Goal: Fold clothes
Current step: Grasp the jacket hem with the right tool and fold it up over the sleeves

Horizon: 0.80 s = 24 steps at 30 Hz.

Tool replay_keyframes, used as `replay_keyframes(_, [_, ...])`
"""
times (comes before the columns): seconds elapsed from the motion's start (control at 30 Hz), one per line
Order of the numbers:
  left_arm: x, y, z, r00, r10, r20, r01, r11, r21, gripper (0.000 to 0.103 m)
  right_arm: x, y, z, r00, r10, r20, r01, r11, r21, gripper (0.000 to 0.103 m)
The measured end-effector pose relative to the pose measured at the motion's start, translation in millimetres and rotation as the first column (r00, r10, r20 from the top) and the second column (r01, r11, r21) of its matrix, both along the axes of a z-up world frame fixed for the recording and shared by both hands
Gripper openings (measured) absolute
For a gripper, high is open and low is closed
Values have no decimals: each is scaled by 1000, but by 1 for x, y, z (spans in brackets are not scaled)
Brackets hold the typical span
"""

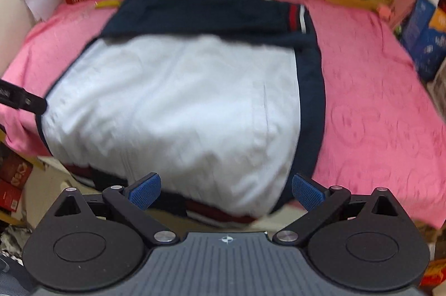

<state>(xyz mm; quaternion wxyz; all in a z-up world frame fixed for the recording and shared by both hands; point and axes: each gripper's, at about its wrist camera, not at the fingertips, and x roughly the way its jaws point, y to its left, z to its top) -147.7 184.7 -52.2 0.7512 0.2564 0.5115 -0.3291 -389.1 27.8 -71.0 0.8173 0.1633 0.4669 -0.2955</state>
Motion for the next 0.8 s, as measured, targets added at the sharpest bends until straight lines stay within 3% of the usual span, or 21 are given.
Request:
replay_keyframes(0.23, [2, 10, -25, 999, 37, 20, -37, 999, 33, 100, -30, -24, -52, 996, -91, 0, 90, 992, 85, 97])
replay_keyframes(0.47, [6, 19, -31, 997, 65, 47, -65, 998, 6, 100, -22, -42, -102, 996, -62, 65, 49, 982, 181, 96])
replay_keyframes(0.53, [7, 21, -28, 997, 64, 52, -64, 998, 8, 100, -20, -49, -112, 991, -85, 101, 57, 965, 255, 63])
replay_keyframes(0.57, [8, 21, -26, 997, 63, 54, -64, 998, 9, 100, -19, -45, -103, 991, -88, 98, 59, 963, 263, 40])
replay_keyframes(0.6, [9, 22, -24, 996, 63, 57, -63, 998, 10, 100, -18, -41, -93, 992, -89, 93, 61, 962, 266, 27])
replay_keyframes(0.67, [14, 23, -15, 996, 64, 57, -64, 998, -7, 100, -16, -31, -67, 993, -79, 86, 53, 963, 264, 13])
replay_keyframes(0.8, [28, 24, 13, 996, 66, 68, -62, 996, -70, 100, -7, -26, 15, 983, -66, 171, 10, 951, 310, 12])
